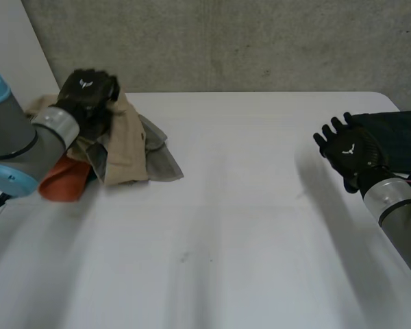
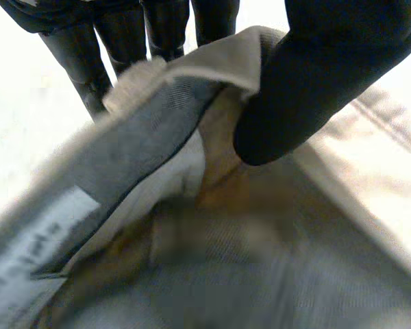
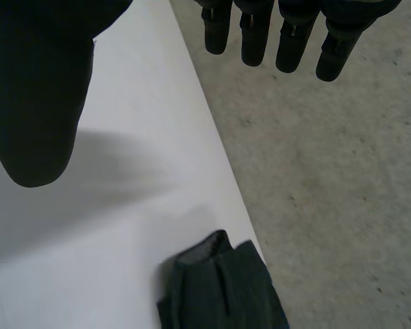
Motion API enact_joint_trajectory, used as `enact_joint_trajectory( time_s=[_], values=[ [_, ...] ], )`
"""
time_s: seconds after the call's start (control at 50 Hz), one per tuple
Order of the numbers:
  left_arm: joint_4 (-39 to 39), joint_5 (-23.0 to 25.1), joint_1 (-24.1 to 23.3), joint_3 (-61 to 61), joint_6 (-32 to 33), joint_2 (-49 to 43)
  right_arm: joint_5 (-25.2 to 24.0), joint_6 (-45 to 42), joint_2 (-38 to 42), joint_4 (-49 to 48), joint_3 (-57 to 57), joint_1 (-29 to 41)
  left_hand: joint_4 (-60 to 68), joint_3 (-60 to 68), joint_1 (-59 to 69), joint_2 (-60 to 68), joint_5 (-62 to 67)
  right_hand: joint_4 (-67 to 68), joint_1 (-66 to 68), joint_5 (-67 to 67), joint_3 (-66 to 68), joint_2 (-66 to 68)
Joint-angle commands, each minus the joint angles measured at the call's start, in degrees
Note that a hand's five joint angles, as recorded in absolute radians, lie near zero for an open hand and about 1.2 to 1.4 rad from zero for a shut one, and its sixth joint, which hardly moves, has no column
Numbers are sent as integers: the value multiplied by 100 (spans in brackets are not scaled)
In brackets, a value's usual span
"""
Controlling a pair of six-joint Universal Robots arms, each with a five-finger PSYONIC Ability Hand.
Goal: Fold the laundry.
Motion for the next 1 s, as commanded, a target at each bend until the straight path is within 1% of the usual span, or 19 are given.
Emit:
enact_joint_trajectory(
  time_s=[0.02, 0.08, 0.16, 0.18, 0.26, 0.32, 0.36, 0.38, 0.4, 0.44, 0.48, 0.52, 0.6, 0.66, 0.72, 0.78, 0.8, 0.88, 1.0],
  values=[
    [37, -1, -1352, -415, -1294, 1250, 358, 283, -372, 2, -10, -1, 1171, 1349, 1521, 1226, 1417, -253, -300, -274, -247, -248],
    [72, -1, -1749, -433, -1586, 1305, 410, 635, -539, -6, -18, -19, 1171, 1349, 1521, 1226, 1417, -253, -300, -274, -247, -248],
    [221, -124, -2505, -293, -1754, 796, 446, 1092, -662, 11, -18, -19, 1171, 1349, 1521, 1226, 1417, -253, -300, -274, -247, -248],
    [291, -255, -2802, -153, -1754, 447, 446, 1180, -680, 11, -18, -28, 1171, 1349, 1521, 1226, 1417, -253, -300, -274, -247, -248],
    [371, -519, -3226, 207, -1745, -327, 446, 1444, -689, 64, -18, -28, 1171, 1349, 1521, 1226, 1417, -253, -300, -274, -247, -248],
    [397, -546, -3393, 401, -1754, -680, 446, 1506, -680, 187, -36, -106, 1171, 1349, 1521, 1226, 1417, -253, -300, -274, -247, -248],
    [432, -537, -3473, 446, -1754, -726, 446, 1506, -662, 239, -19, -185, -247, -69, 103, -192, -1, -253, -300, -274, -247, -248],
    [493, -529, -3517, 437, -1754, -708, 446, 1514, -662, 266, -18, -221, -2488, -2310, -2138, -2433, -2242, -253, -300, -274, -247, -248],
    [537, -529, -3526, 428, -1754, -691, 437, 1514, -662, 283, -18, -247, -3493, -3314, -3143, -3438, -3247, -253, -300, -274, -247, -248],
    [616, -529, -3535, 393, -1754, -621, 446, 1514, -662, 345, -27, -256, -4592, -4414, -4243, -4538, -4347, -253, -300, -274, -247, -248],
    [696, -555, -3526, 288, -1745, -297, 437, 1506, -662, 389, -45, -256, -4965, -4787, -4616, -4911, -4720, -253, -300, -274, -247, -248],
    [713, -546, -3473, 165, -1745, 20, 446, 1506, -671, 503, -80, -256, -5016, -4838, -4667, -4962, -4771, -253, -300, -274, -247, -248],
    [714, -520, -3052, -265, -1727, 741, 428, 1532, -689, 933, -97, -212, -5033, -4855, -4684, -4979, -4788, -253, -300, -274, -247, -248],
    [670, -494, -2491, -722, -1719, 1372, 385, 1794, -846, 1528, -106, -160, -5067, -4889, -4717, -5013, -4821, -253, -300, -274, -247, -248],
    [643, -459, -2052, -959, -1710, 1664, 323, 2155, -1110, 1952, -106, 50, -5084, -4906, -4734, -5029, -4838, -253, -300, -274, -247, -248],
    [573, -283, -1603, -1066, -1657, 1612, 261, 2436, -1338, 2199, -115, 401, -5084, -4906, -4734, -5029, -4838, -253, -300, -274, -247, -248],
    [521, -91, -1279, -1110, -1579, 1516, 244, 2463, -1400, 2234, -115, 499, -5084, -4906, -4734, -5029, -4838, -253, -300, -274, -247, -248],
    [354, 550, -663, -1084, -1254, 1069, 226, 2464, -1822, 2288, -71, 965, -5067, -4889, -4718, -5013, -4822, -253, -300, -274, -247, -248],
    [107, 1053, -265, -987, -393, 356, 252, 2411, -1893, 2217, -176, 1781, -5067, -4889, -4717, -5013, -4821, -253, -300, -274, -247, -248]
  ],
)
